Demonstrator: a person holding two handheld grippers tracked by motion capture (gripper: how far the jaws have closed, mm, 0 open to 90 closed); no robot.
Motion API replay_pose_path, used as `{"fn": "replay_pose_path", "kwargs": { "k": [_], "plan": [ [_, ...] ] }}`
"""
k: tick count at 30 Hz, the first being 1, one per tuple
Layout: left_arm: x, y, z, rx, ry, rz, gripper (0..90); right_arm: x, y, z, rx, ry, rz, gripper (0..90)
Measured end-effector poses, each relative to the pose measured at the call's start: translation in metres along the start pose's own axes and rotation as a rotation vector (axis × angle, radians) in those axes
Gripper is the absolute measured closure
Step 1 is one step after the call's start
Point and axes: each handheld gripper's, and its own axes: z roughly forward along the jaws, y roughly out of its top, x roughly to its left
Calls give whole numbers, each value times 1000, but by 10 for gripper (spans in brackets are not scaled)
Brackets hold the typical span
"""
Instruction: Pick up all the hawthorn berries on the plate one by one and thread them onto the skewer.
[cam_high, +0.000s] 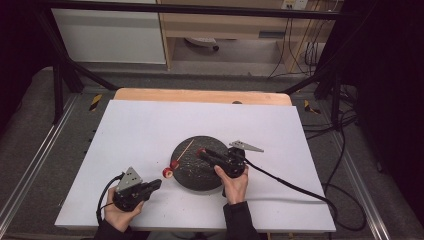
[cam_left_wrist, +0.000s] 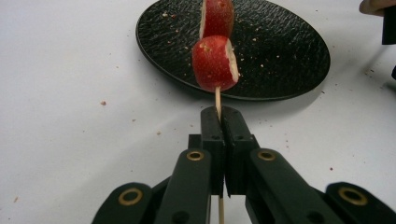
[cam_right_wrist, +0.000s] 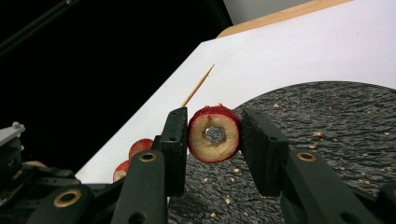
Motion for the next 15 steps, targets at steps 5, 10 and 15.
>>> {"fn": "replay_pose_path", "kwargs": {
  "k": [5,10,15],
  "plan": [
    [-3,0,0,-10,-2,-2,882,0,-2,0,-55,4,25,631],
    [-5,0,1,-26,3,-14,881,0,-1,1,-110,4,58,631],
    [-8,-2,1,-41,10,-14,882,-1,4,0,-164,15,87,631]
  ]
}}
